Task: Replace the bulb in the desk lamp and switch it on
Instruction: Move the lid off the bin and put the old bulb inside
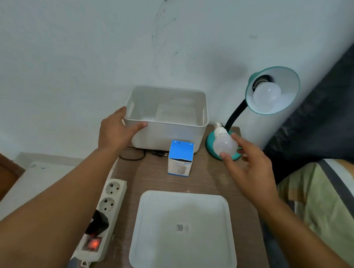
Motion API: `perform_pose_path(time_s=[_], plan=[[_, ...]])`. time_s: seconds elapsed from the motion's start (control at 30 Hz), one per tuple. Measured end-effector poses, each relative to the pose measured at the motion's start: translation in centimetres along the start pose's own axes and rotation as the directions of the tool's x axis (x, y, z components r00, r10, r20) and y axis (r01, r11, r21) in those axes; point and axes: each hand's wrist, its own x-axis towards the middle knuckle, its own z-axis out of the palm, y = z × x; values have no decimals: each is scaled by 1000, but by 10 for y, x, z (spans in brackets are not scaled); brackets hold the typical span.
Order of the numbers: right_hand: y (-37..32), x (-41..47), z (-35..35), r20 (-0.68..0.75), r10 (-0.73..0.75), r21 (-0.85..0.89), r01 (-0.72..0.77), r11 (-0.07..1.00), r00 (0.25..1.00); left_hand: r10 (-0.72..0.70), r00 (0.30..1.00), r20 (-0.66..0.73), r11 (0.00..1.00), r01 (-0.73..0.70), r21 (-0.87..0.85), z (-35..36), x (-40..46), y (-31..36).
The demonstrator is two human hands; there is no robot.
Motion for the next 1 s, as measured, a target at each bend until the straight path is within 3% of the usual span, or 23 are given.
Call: perform_pose_path(time_s=[0.27,0.47,0.67,1.0], plan=[[-25,82,31,-1,-109,-82,109,991,994,-85,996,7,996,85,13,1,11,-4],[-38,125,58,147,-21,-383,77,921,989,-118,993,19,993,118,-15,0,13,-4],[-46,149,72,262,-3,-548,152,822,965,-139,990,18,990,139,-21,1,14,-7],[-48,159,84,324,112,-548,89,832,939,-154,988,28,988,154,-15,1,14,-7]])
